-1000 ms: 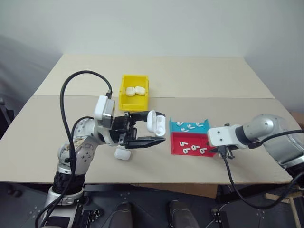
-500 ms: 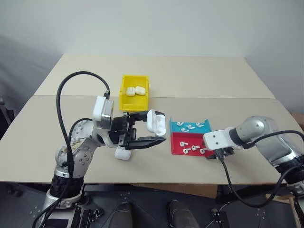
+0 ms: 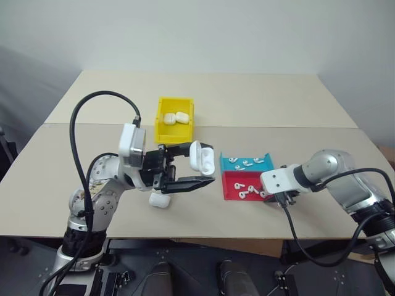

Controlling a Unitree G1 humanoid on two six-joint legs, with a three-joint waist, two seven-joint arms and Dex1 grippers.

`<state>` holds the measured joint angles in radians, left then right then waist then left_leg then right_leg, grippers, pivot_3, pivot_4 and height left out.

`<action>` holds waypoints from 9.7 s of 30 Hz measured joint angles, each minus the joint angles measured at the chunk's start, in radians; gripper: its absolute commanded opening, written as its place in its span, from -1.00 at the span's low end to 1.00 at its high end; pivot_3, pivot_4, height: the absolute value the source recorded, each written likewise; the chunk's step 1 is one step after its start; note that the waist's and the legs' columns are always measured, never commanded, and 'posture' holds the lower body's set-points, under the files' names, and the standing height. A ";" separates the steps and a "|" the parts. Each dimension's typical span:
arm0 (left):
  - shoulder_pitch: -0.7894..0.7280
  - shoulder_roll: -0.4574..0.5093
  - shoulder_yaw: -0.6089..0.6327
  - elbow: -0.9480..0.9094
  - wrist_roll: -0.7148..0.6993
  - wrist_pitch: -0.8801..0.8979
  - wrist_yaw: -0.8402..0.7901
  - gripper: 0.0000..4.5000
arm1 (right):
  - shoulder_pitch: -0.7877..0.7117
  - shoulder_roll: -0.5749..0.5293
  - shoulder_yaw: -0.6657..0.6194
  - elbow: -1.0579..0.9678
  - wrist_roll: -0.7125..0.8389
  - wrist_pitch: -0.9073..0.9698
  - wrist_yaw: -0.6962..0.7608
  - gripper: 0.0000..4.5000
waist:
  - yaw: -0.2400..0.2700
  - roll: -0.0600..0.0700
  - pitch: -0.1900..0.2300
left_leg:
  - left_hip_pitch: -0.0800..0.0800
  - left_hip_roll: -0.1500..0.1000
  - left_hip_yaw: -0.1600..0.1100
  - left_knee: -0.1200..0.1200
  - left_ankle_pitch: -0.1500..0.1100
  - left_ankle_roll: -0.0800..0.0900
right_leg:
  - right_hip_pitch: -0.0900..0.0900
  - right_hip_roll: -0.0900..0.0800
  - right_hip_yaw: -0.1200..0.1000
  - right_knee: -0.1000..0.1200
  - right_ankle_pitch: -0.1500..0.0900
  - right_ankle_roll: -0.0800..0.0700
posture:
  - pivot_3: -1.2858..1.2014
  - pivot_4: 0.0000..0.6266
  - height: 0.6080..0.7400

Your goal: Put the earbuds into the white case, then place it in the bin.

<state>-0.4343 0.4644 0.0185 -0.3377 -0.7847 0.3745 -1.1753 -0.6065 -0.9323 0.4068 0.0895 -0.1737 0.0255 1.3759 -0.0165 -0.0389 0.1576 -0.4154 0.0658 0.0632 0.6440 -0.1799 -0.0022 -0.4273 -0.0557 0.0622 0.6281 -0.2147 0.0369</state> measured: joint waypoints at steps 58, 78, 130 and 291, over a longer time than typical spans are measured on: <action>-0.220 -0.091 -0.058 0.245 0.037 0.051 -0.046 0.26 | 0.087 0.539 -0.589 -0.800 1.244 0.857 -1.055 -0.56 | -0.002 0.000 0.000 | -0.001 0.001 -0.002 -0.001 0.000 0.000 | 0.001 0.000 -0.002 -0.001 0.000 -0.001 | 0.03 -0.52 1.00; -0.217 -0.086 -0.054 0.245 0.058 0.039 -0.062 0.26 | 0.123 0.416 -0.537 -0.763 1.168 0.764 -0.938 0.04 | -0.002 0.000 0.000 | -0.005 0.001 -0.002 -0.001 0.000 0.000 | -0.002 0.000 -0.002 -0.003 0.000 0.000 | 0.03 -0.52 1.00; -0.021 0.024 0.053 0.014 0.037 0.020 0.105 0.26 | -0.651 0.394 0.170 1.139 -0.242 -0.523 -0.224 -0.10 | -0.028 0.002 0.001 | -0.009 0.001 0.000 -0.004 0.000 0.000 | -0.011 0.001 0.000 0.001 0.008 -0.002 | 0.03 -0.52 1.00; -0.253 -0.088 -0.040 0.350 0.116 -0.027 -0.106 0.26 | 0.070 0.399 -0.635 -0.689 1.414 1.011 -0.930 0.44 | -0.006 0.005 0.001 | -0.009 0.001 -0.003 -0.002 0.000 0.001 | -0.009 0.002 -0.001 0.001 0.005 0.003 | 0.03 -0.52 1.00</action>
<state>-0.6872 0.3763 -0.0217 0.0126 -0.6686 0.3474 -1.2815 -0.5361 -0.5334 -0.2285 -0.5995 1.2400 1.0361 0.4456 -0.0223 -0.0342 0.1585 -0.4248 0.0671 0.0603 0.6424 -0.1794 -0.0015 -0.4362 -0.0540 0.0609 0.6291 -0.2098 0.0399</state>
